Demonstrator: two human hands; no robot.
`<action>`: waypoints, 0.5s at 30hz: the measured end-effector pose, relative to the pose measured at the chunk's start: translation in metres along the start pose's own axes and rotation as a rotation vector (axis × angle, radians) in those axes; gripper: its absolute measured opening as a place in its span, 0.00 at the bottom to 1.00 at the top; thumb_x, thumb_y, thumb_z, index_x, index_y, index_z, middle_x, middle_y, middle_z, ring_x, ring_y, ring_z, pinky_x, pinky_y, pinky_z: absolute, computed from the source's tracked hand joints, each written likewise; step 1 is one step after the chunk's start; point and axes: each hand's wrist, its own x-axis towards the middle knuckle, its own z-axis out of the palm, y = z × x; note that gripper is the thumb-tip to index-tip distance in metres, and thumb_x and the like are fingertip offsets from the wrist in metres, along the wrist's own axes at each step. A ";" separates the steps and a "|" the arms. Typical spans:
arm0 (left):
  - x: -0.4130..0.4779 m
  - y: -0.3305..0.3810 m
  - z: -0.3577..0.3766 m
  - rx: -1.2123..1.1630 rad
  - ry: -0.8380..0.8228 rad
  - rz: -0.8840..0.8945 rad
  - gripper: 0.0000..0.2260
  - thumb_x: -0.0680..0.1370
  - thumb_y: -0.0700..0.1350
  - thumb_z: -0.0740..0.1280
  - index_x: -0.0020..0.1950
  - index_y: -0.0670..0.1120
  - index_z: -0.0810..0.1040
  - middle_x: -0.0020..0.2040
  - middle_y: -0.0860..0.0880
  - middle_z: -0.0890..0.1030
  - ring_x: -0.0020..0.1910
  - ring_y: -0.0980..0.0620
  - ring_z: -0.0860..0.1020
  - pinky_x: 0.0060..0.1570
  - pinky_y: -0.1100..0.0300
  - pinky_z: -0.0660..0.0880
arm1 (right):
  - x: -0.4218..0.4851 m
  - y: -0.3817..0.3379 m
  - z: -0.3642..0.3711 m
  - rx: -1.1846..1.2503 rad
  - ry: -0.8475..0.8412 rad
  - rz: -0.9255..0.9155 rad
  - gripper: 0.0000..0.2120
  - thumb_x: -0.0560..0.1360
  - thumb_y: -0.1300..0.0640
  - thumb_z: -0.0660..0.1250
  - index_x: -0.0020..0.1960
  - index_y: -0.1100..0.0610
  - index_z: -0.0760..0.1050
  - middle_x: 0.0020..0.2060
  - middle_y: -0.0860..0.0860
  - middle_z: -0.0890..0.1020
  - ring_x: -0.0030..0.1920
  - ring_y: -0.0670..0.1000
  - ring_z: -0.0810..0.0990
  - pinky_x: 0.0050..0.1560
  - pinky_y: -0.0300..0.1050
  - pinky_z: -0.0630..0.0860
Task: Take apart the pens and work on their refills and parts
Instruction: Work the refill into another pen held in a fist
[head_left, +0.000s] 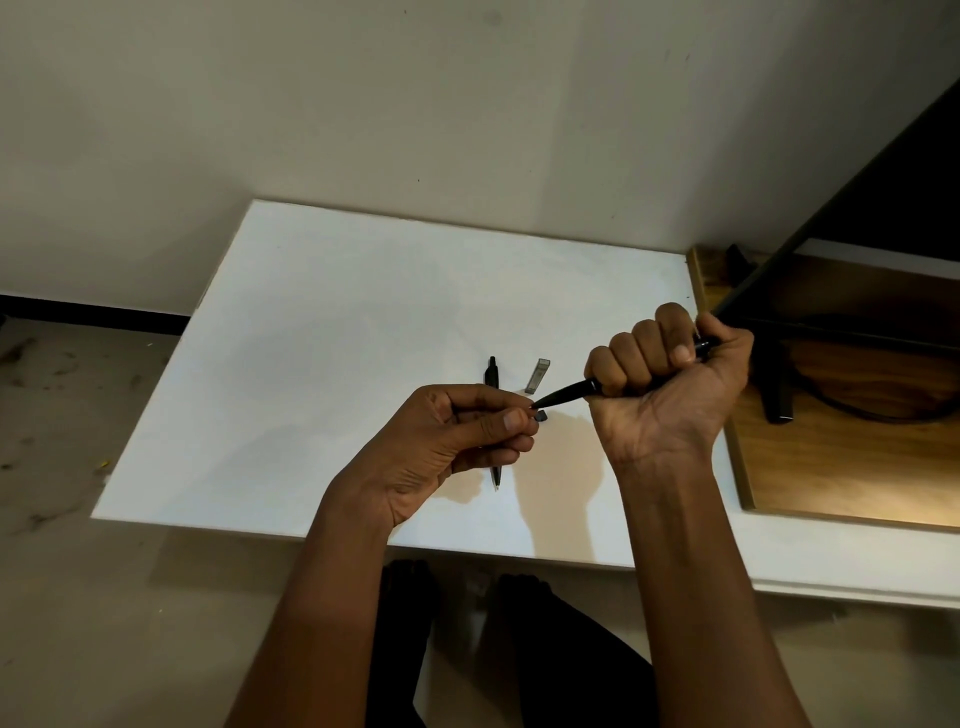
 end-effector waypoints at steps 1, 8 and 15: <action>0.000 0.000 0.000 -0.003 0.001 -0.001 0.12 0.68 0.47 0.77 0.50 0.47 0.88 0.47 0.46 0.88 0.45 0.52 0.87 0.44 0.64 0.81 | 0.000 0.000 0.000 -0.002 0.001 0.000 0.19 0.72 0.50 0.56 0.24 0.54 0.63 0.20 0.46 0.55 0.21 0.46 0.50 0.23 0.36 0.53; 0.000 -0.001 0.000 0.010 0.006 -0.009 0.12 0.68 0.48 0.78 0.50 0.47 0.88 0.47 0.45 0.88 0.45 0.52 0.87 0.44 0.64 0.81 | 0.002 0.001 -0.002 -0.015 0.038 0.009 0.20 0.72 0.48 0.57 0.24 0.54 0.62 0.19 0.46 0.56 0.21 0.46 0.50 0.23 0.37 0.52; 0.000 -0.001 -0.001 0.012 -0.001 -0.011 0.14 0.67 0.49 0.78 0.50 0.47 0.88 0.47 0.45 0.88 0.45 0.52 0.87 0.44 0.64 0.81 | 0.003 0.000 -0.004 -0.018 0.031 0.020 0.21 0.73 0.47 0.57 0.24 0.54 0.63 0.20 0.46 0.54 0.21 0.46 0.49 0.24 0.37 0.51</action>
